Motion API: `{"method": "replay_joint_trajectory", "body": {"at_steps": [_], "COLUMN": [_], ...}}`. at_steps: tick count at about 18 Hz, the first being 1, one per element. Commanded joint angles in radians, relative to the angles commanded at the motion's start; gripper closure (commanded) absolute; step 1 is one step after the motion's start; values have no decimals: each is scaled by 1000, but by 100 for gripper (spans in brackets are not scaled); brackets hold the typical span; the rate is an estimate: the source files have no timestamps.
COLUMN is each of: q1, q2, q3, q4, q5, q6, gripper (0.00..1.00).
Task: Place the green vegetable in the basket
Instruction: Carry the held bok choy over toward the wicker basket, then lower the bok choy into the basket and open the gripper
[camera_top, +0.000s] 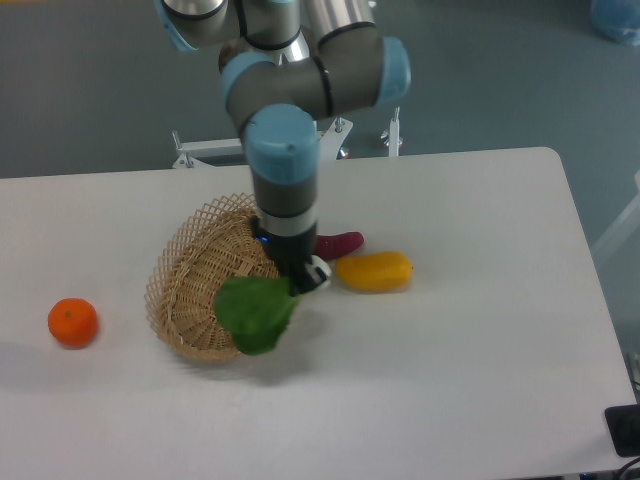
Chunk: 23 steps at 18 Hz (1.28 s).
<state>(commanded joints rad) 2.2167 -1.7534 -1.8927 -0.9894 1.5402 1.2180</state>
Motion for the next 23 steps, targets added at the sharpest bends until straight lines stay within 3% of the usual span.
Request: {"method": "replay_joint_trajectory", "body": {"at_steps": [4,7,9,10,11,12,14,17,23], "q1": [-35,-66,-71,-71,-71,-72,-72,-63,-6], "q2": [31,43,45,45,43,43,41,38,-15], "q3": [-63,-78,-77,-74,-74,-75,-72,-60,85], "q4": [20,28,29,28,28,28,26,26,20], "q5": [3,1,-6,-6,-8,-6,-6,1,57], "q6": [-2,-5,-20,-20,-20,-21,-37,-38,-52], "gripper": [68,61,46,34,11,6,0,0,0]}}
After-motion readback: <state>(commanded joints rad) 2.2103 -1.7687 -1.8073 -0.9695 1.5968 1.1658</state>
